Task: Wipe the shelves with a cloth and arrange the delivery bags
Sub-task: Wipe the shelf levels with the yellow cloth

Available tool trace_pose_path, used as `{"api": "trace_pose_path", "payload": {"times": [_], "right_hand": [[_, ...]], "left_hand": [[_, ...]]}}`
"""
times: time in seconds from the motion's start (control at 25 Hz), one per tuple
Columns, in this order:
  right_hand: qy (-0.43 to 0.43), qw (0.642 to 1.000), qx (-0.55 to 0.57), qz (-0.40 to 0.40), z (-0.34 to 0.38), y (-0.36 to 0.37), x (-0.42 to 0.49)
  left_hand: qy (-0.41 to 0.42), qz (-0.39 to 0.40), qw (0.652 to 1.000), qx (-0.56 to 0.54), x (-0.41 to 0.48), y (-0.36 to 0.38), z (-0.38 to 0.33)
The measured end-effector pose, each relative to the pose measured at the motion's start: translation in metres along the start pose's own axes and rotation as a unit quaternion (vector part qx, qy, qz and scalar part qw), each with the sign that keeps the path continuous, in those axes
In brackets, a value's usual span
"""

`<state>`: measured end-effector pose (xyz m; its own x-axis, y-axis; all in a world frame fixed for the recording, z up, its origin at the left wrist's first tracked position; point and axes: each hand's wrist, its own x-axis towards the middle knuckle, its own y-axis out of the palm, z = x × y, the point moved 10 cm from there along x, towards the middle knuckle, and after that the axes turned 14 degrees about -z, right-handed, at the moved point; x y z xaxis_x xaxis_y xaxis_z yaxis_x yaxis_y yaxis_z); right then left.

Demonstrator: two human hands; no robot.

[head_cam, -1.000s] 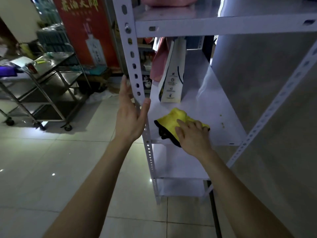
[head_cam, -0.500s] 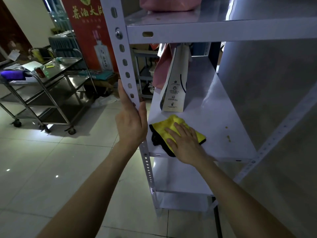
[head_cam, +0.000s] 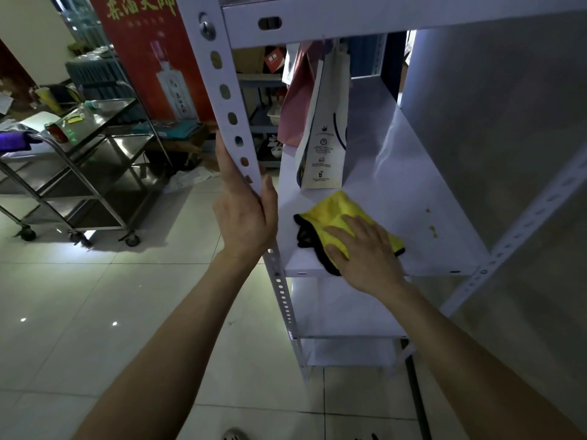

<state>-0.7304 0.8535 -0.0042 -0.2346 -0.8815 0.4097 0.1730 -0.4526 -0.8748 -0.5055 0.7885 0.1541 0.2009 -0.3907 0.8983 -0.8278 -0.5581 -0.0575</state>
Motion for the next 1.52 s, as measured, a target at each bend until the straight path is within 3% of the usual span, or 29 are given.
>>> {"api": "trace_pose_path", "payload": {"times": [0.16, 0.32, 0.4, 0.52, 0.64, 0.72, 0.88, 0.96, 1.16, 1.32, 1.4, 1.52], "right_hand": [[0.103, 0.993, -0.051, -0.027, -0.034, -0.010, 0.006], [-0.002, 1.000, -0.023, 0.002, 0.070, 0.024, 0.008], [-0.026, 1.000, 0.002, 0.008, 0.089, 0.028, 0.007], [-0.001, 1.000, -0.002, -0.024, 0.041, 0.005, 0.004], [0.099, 0.991, -0.044, -0.076, -0.043, -0.026, -0.004], [0.129, 0.986, -0.069, -0.082, -0.044, -0.026, -0.001], [0.000, 0.998, -0.044, -0.041, 0.068, 0.005, 0.002], [-0.036, 0.999, -0.010, -0.034, 0.087, 0.010, -0.002], [0.050, 0.992, 0.003, -0.117, -0.013, -0.040, -0.028], [0.118, 0.981, -0.054, -0.143, -0.082, -0.063, -0.055], [0.130, 0.982, -0.063, -0.121, -0.080, -0.057, -0.056], [0.131, 0.984, -0.063, -0.103, -0.077, -0.056, -0.055]], "left_hand": [[-0.004, -0.007, 1.000, 0.000, -0.001, 0.000, 0.000], [0.001, -0.003, 1.000, 0.025, -0.002, 0.001, -0.002], [0.009, -0.004, 1.000, 0.027, -0.001, 0.000, -0.004], [0.003, 0.007, 0.999, 0.036, 0.000, 0.001, -0.004], [0.006, 0.004, 0.999, 0.043, 0.002, 0.001, -0.003], [0.008, 0.002, 0.999, 0.036, 0.002, 0.003, -0.003], [0.004, 0.003, 0.999, 0.033, 0.000, 0.003, -0.003], [0.004, 0.002, 1.000, 0.026, 0.001, 0.001, -0.005], [-0.007, 0.010, 1.000, 0.027, 0.000, -0.003, -0.013], [0.138, -0.101, 0.984, 0.048, -0.023, -0.024, -0.053], [0.215, -0.055, 0.975, 0.025, -0.059, -0.007, -0.083], [0.201, 0.161, 0.965, 0.045, -0.111, 0.062, -0.092]]}}
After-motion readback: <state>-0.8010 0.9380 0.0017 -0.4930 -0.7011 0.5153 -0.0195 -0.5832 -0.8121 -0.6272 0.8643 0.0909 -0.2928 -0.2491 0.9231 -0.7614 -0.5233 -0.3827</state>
